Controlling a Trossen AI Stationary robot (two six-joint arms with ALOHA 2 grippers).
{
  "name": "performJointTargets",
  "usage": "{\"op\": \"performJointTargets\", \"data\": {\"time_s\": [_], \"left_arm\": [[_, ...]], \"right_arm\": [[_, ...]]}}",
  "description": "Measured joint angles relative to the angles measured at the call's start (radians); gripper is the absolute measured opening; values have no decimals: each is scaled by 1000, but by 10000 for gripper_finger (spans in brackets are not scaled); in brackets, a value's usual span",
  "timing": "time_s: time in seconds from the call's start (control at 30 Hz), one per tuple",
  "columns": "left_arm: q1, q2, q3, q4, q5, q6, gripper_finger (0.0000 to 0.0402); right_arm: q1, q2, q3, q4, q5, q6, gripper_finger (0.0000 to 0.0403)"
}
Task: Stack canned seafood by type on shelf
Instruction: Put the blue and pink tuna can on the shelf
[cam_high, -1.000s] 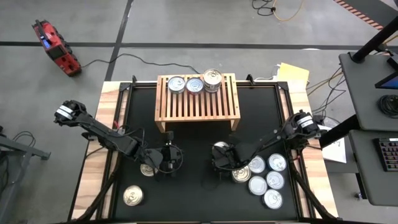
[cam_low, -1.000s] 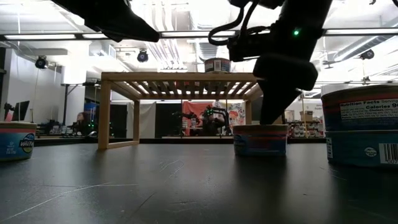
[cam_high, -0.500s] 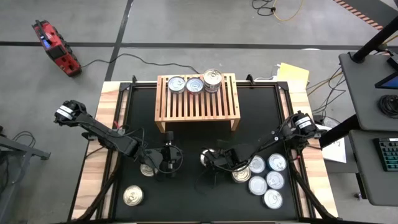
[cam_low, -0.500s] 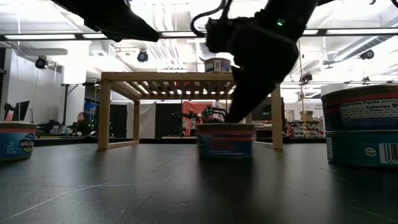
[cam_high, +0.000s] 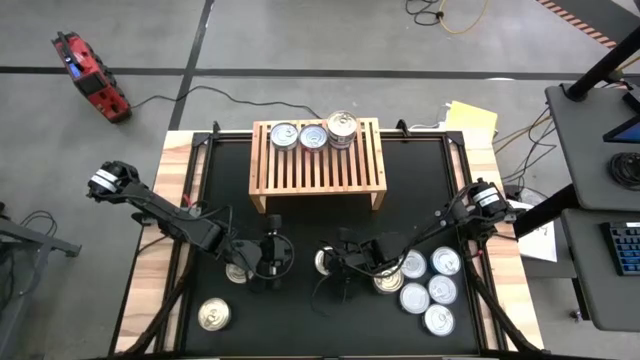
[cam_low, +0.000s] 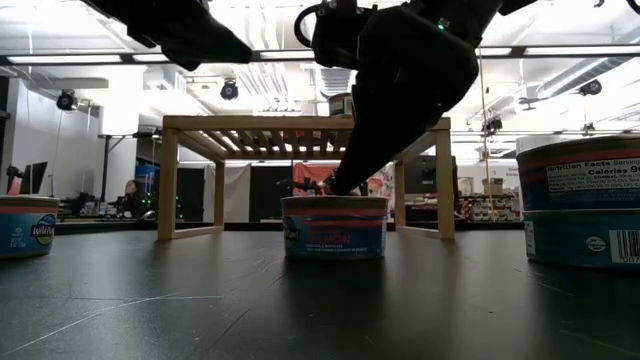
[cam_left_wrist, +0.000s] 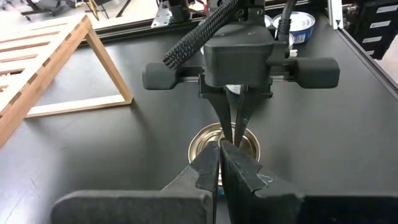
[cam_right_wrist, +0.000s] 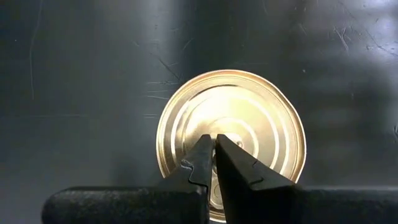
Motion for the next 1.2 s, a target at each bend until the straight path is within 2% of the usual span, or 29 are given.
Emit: {"op": "performJointTargets", "data": {"time_s": [0.23,0.37,0.57,0.7,0.9,1.07,1.2], "left_arm": [[0,0,-1,8,0,1,0],[0,16,-17,72,3,18,0],[0,134,-32,212,13,68,0],[0,228,-19,248,11,89,0],[3,333,14,262,-64,104,0],[5,375,37,260,-76,105,0],[5,381,40,264,-77,100,0]], "right_arm": [[0,-26,0,1,6,-31,13],[1,-57,0,-2,7,-83,13],[1,-102,-8,8,8,-146,13],[3,-120,-31,18,50,-153,13],[7,-156,-120,127,60,-153,13],[5,-213,-225,245,60,-136,13],[-2,-266,-301,275,64,-58,13]]}}
